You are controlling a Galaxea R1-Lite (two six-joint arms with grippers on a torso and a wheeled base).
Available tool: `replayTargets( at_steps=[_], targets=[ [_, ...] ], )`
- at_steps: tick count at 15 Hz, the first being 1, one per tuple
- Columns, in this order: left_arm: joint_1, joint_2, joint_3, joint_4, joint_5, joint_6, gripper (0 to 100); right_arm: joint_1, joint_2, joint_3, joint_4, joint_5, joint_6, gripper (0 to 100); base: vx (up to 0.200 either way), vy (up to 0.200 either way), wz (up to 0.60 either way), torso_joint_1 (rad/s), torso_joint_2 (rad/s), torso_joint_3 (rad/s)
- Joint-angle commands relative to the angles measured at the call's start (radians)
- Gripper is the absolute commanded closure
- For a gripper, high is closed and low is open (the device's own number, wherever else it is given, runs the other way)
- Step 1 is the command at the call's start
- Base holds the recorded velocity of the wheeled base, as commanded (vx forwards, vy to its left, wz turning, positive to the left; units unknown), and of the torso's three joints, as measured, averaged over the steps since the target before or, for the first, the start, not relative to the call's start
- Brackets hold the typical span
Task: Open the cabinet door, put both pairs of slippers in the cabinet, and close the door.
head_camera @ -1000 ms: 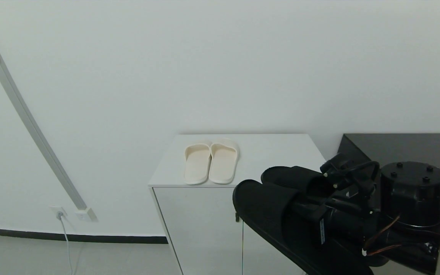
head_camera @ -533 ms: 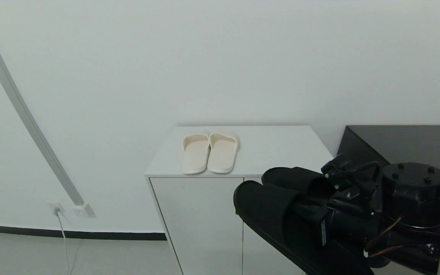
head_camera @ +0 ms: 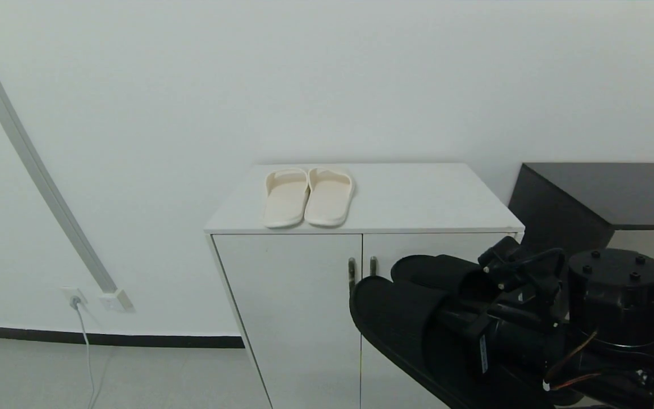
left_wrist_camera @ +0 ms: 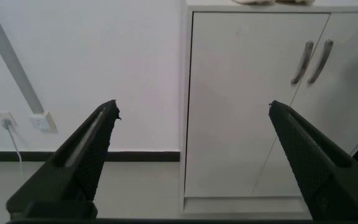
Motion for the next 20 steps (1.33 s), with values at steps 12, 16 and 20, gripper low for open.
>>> replayTargets(
  at_steps=[12,16,20],
  targets=[
    [0.0,0.0,0.0,0.0,0.0,0.001,0,0.001,0.007,0.014,-0.012,-0.002,-0.001,100,0.0,0.0,0.0,-0.177,0.51,0.325],
    [0.0,0.002,0.0,0.0,0.0,0.001,0,0.001,0.013,0.016,-0.012,0.0,-0.001,100,0.0,0.0,0.0,-0.11,0.46,0.345],
    [0.0,0.0,0.0,0.0,0.0,0.004,0,0.009,0.007,0.025,-0.014,-0.003,-0.001,100,0.0,0.0,0.0,-0.062,0.44,0.384]
  ],
)
